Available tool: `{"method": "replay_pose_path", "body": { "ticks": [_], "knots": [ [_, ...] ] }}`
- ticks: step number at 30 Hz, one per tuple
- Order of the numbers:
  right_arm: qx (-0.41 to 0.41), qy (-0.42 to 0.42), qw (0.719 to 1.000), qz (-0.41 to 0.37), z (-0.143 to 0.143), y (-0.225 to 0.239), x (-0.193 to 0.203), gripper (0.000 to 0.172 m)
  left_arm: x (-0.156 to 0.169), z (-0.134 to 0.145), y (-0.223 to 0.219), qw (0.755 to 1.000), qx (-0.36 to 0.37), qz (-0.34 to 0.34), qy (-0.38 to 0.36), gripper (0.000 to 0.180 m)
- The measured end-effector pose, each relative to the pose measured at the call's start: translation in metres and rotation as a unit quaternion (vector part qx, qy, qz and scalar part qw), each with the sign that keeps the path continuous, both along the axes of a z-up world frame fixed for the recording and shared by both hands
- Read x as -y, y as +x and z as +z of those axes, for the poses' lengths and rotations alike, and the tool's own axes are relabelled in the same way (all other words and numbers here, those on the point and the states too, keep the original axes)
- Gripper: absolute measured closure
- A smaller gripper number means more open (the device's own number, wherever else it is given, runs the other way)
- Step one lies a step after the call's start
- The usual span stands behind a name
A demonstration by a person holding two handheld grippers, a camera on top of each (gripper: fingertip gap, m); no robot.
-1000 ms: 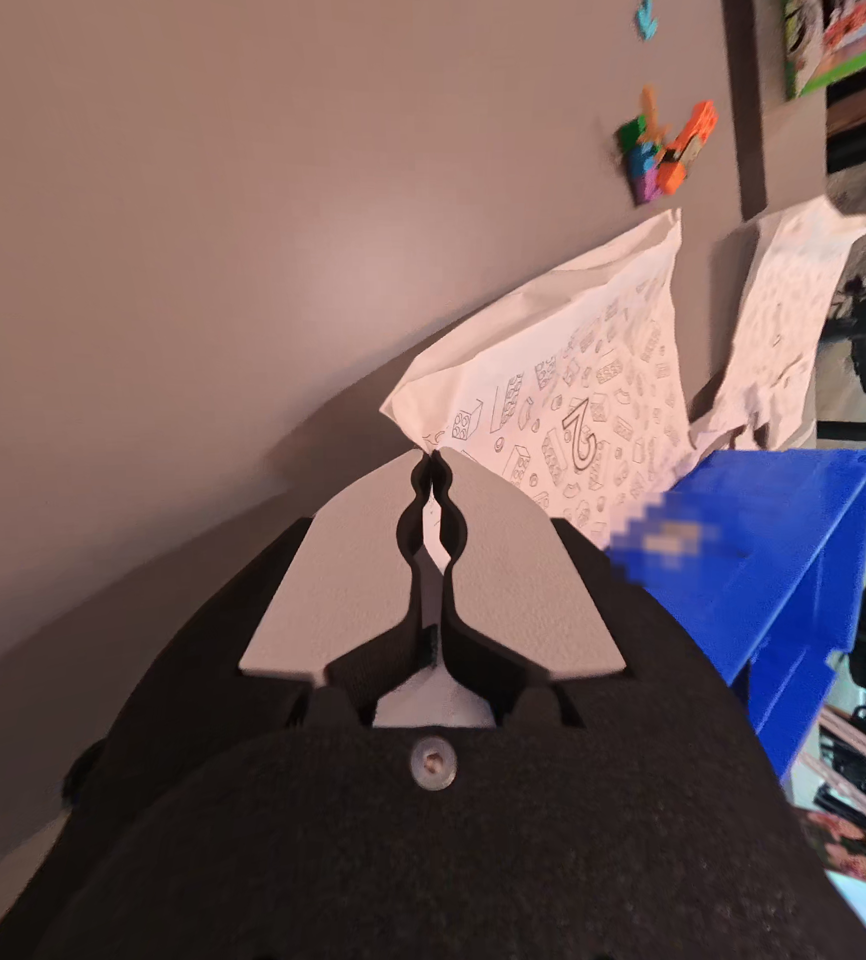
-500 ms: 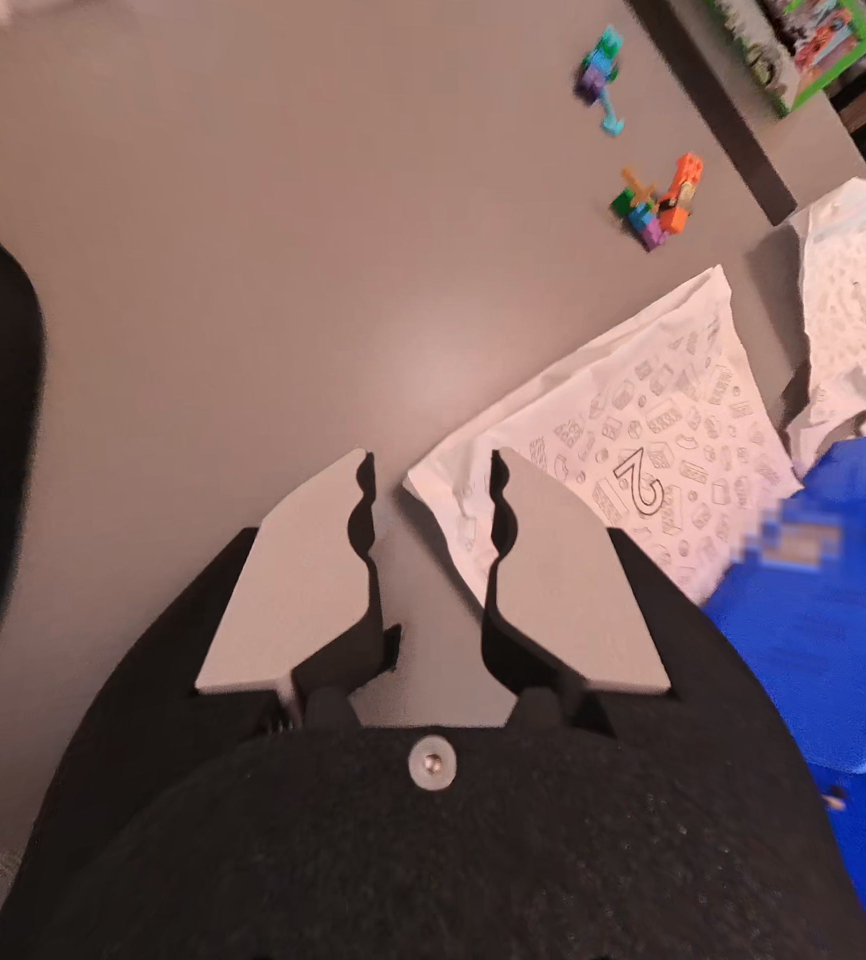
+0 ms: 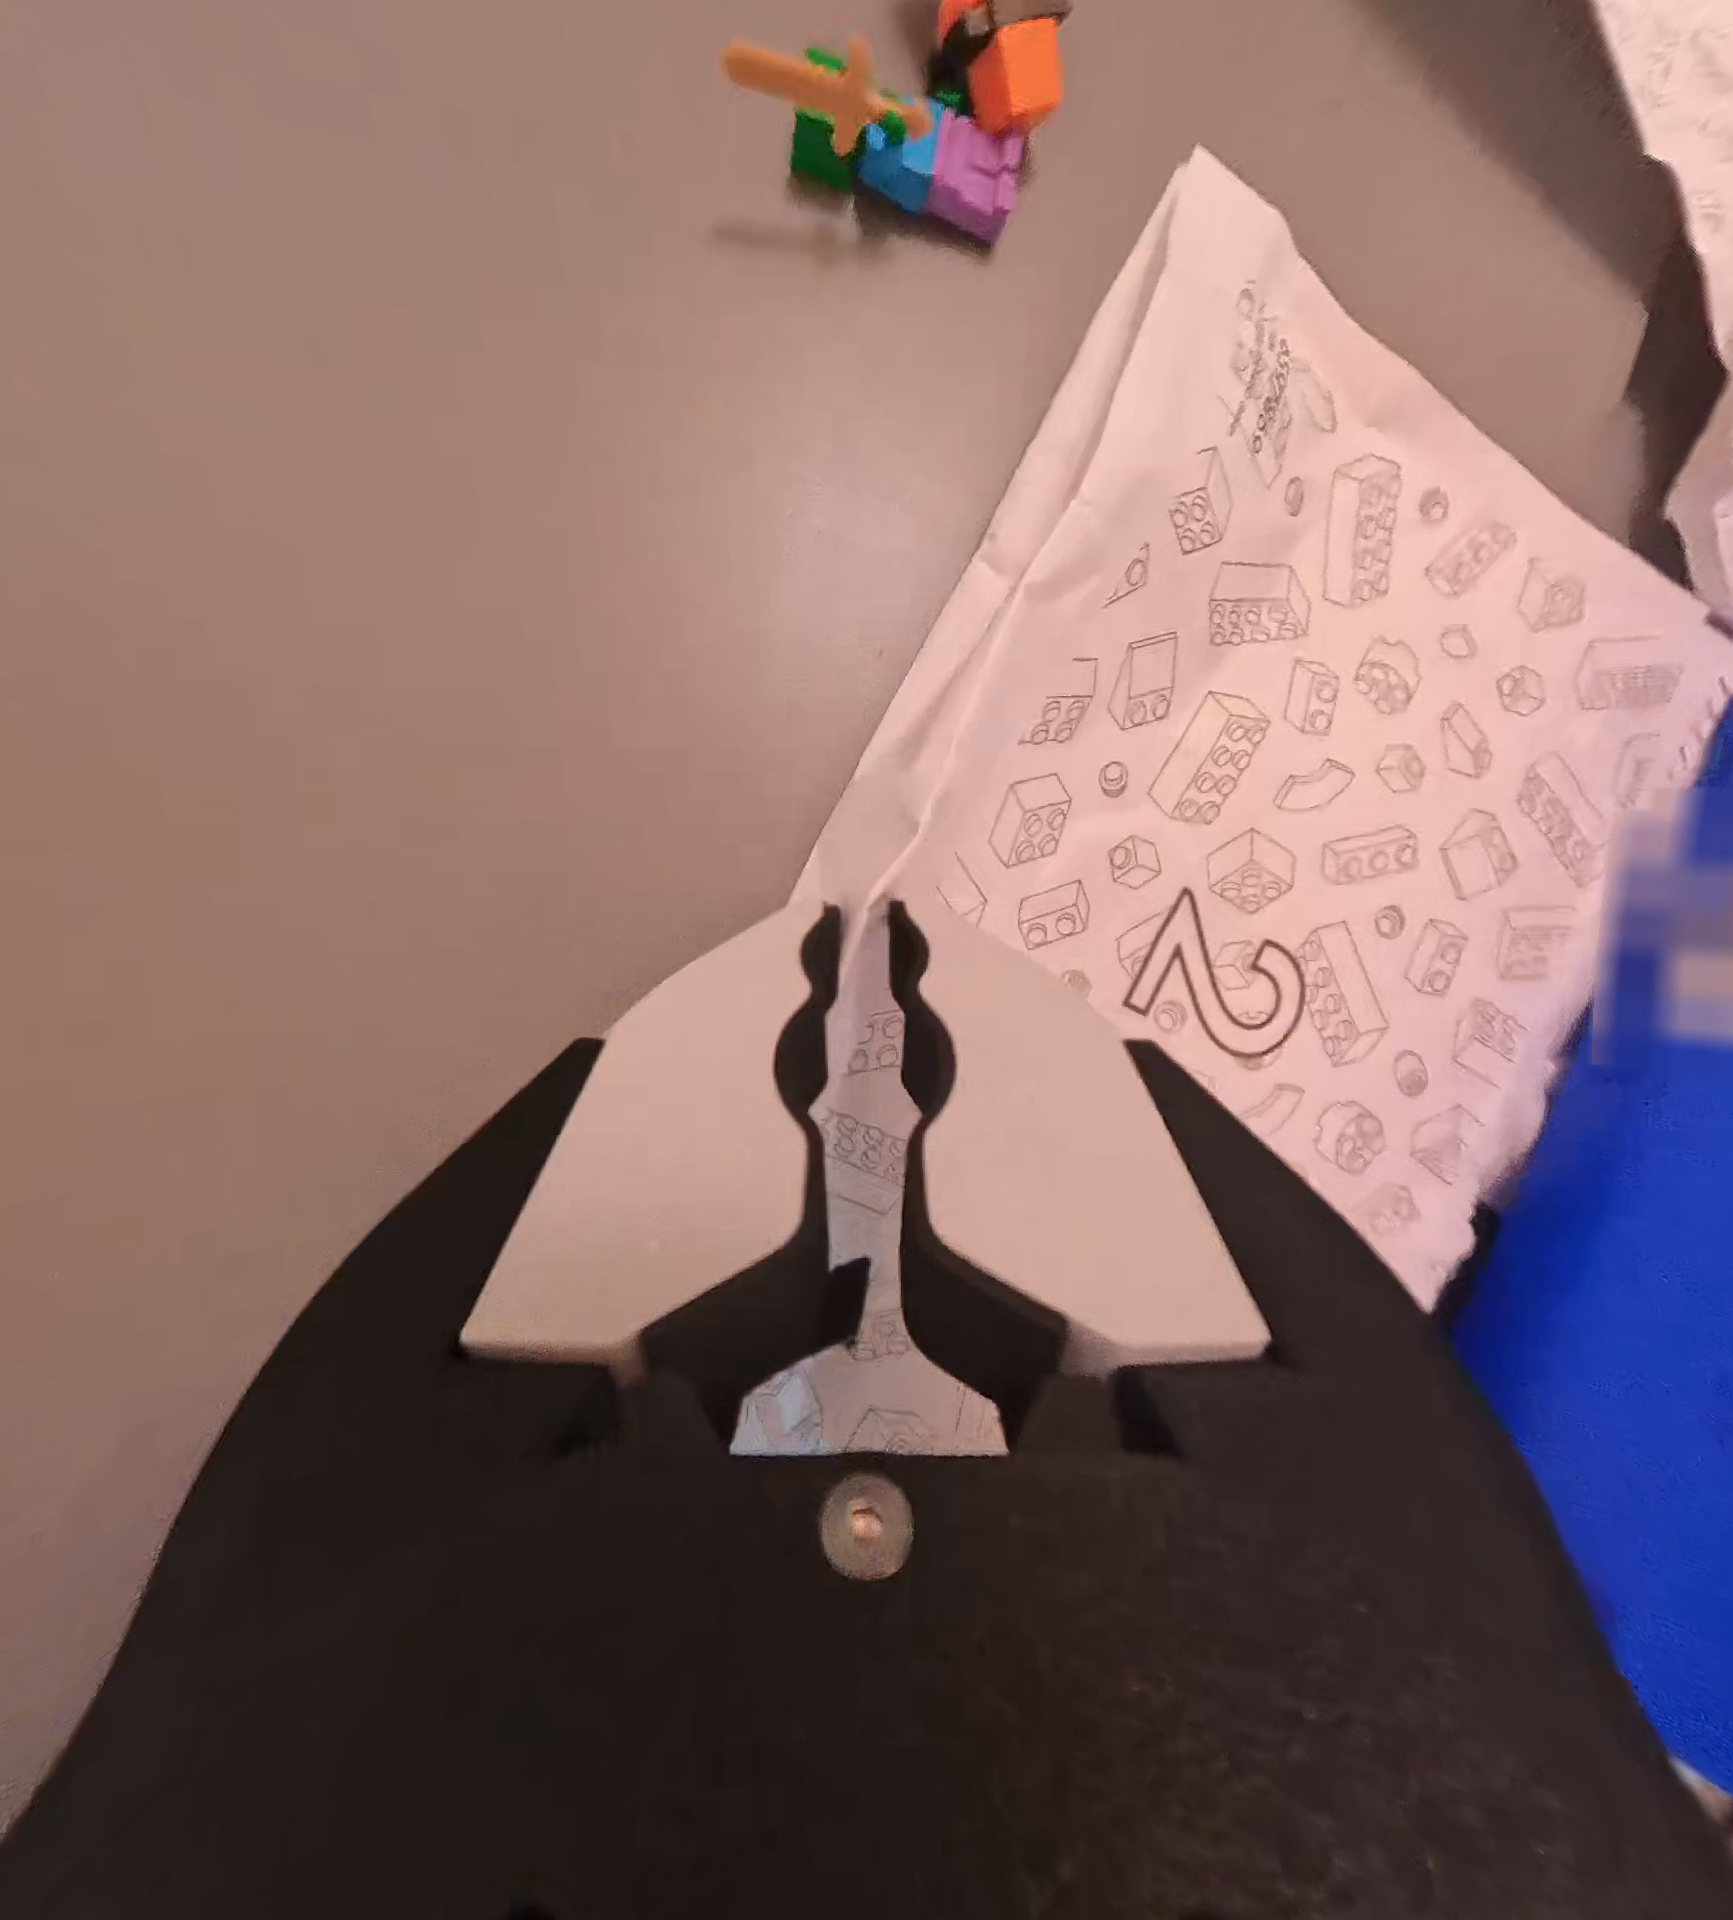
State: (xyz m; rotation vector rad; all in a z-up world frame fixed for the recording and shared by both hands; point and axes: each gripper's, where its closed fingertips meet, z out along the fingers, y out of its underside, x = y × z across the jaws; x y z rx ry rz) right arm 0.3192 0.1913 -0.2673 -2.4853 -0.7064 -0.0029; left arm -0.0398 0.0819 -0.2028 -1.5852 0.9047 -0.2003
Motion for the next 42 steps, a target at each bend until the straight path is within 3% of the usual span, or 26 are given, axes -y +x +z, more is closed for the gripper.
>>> {"method": "replay_pose_path", "body": {
  "ticks": [7,11,14,16,21,26,28,32,37,42],
  "knots": [
    [0.038,0.014,0.999,0.02,0.005,-0.029,0.013,0.162,0.001,0.001,0.001,1.0,-0.001,-0.004,0.0,0.162],
    [0.026,0.046,0.998,0.014,0.023,-0.039,0.011,0.134,0.0,0.002,0.0,1.0,0.0,-0.002,0.002,0.162],
    [-0.027,0.069,0.995,0.071,0.053,-0.088,0.031,0.133,-0.001,0.004,-0.002,1.0,0.005,0.001,0.001,0.162],
    [-0.089,0.031,0.987,0.131,0.058,-0.138,0.06,0.131,-0.002,0.003,-0.003,1.0,0.006,0.002,-0.002,0.162],
    [-0.139,-0.067,0.955,0.254,0.024,-0.235,0.139,0.124,-0.001,0.004,-0.003,1.0,0.005,0.0,-0.002,0.161],
    [-0.145,-0.097,0.949,0.262,-0.003,-0.262,0.152,0.123,0.0,0.002,-0.001,1.0,0.004,-0.007,-0.009,0.161],
    [-0.086,-0.08,0.953,0.278,-0.015,-0.263,0.15,0.116,0.001,0.0,0.001,1.0,0.002,-0.012,-0.015,0.159],
    [-0.074,-0.052,0.948,0.304,-0.016,-0.28,0.143,0.136,0.011,-0.002,0.008,0.998,-0.007,-0.057,-0.037,0.151],
    [-0.081,-0.046,0.94,0.327,-0.016,-0.296,0.137,0.172,0.049,-0.013,0.017,0.975,-0.044,-0.158,-0.151,0.119],
    [-0.081,-0.049,0.944,0.318,-0.016,-0.299,0.129,0.172,0.079,-0.045,0.029,0.941,-0.12,-0.182,-0.259,0.098]
  ]
}}
